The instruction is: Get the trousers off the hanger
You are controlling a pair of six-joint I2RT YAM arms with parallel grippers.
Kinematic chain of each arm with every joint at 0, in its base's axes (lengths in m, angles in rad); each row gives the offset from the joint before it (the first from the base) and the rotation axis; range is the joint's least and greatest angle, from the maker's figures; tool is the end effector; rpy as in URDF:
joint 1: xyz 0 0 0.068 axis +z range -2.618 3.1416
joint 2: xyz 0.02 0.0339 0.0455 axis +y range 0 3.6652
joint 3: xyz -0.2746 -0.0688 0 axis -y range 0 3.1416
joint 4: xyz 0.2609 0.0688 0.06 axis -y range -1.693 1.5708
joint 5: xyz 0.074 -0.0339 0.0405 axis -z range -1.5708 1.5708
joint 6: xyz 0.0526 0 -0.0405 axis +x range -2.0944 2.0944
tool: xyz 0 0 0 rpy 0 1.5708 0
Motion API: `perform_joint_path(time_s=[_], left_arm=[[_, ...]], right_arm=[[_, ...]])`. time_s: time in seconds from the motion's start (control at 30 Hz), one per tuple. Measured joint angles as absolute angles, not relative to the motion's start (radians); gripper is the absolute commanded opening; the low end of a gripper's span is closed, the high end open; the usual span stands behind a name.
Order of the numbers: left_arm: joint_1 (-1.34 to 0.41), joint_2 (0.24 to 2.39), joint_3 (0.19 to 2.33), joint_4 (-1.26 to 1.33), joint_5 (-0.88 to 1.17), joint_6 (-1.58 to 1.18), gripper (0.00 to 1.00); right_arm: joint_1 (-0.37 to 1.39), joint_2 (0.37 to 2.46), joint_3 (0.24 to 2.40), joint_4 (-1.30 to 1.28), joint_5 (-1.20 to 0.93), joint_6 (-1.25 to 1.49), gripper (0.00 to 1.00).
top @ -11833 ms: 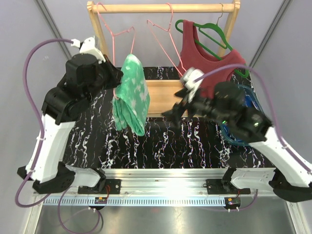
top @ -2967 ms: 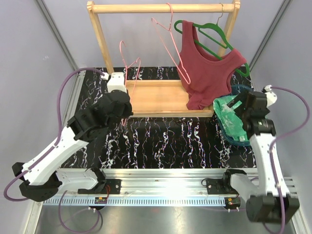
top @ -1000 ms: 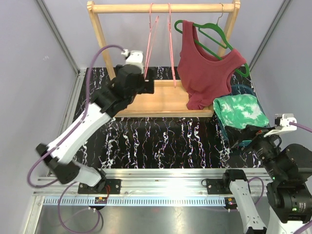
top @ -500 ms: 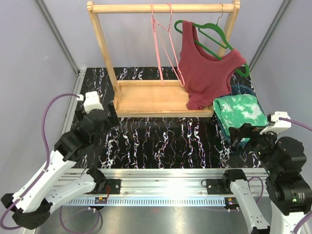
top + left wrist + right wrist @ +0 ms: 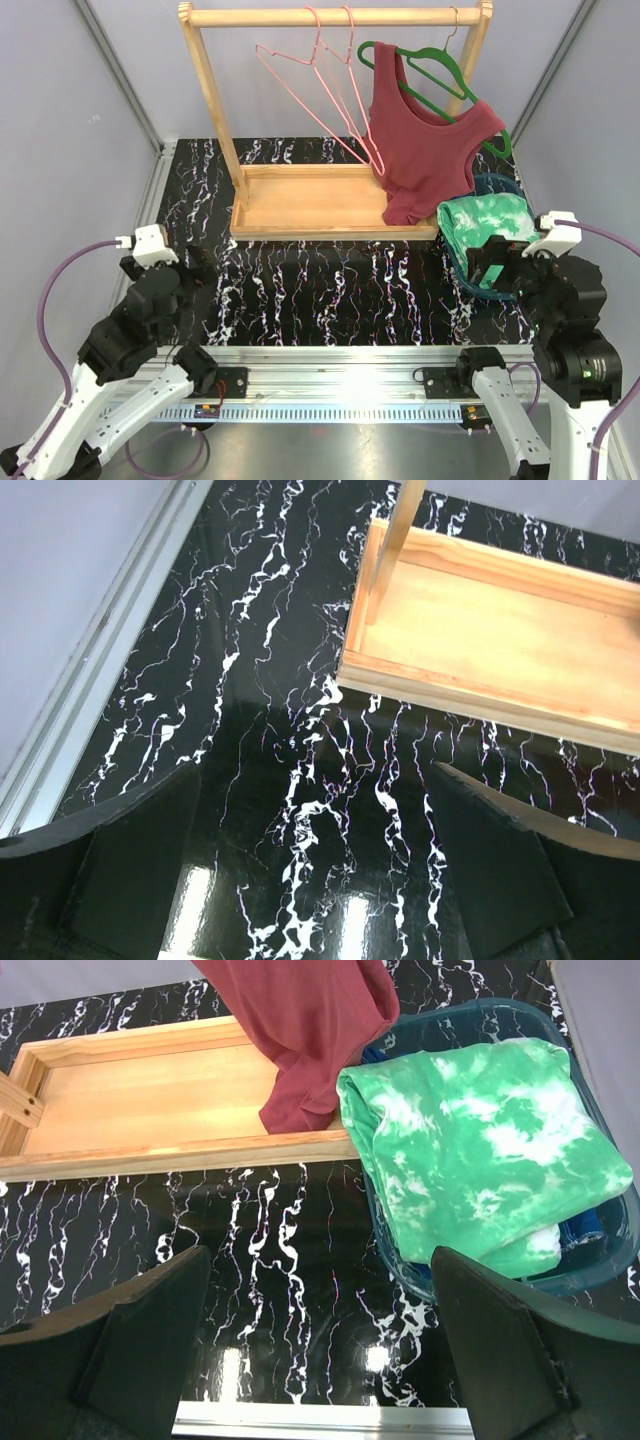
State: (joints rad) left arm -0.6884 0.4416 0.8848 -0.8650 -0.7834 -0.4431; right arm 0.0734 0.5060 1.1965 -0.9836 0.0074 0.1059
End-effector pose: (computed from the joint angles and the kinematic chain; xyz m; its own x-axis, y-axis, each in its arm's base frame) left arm 0.0879 -0.0242 0.3514 -0.2654 -0.1750 -0.9481 -0.1781 0.9754 -0.1302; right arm 0.0638 0.0043 0.4224 -0.2935 0.0844 -0.9522 -0.0354 0.9944 0.0991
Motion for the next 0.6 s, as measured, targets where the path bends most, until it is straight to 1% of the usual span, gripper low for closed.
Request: perform_joint_path(time_s=[0.37,0.6], left_arm=[[-0.588,0.425,0.871,-0.811,-0.738,-0.400,0.99],[-0.580,0.424,0.859,-0.802,-0.707,-0.388,0.99]], right_arm=[[0.073,0.542,1.135,-0.885,-0.007,0.107,0.99],[0.074,0.542,1.119,-0.877,-0.020,0.105,1.00]])
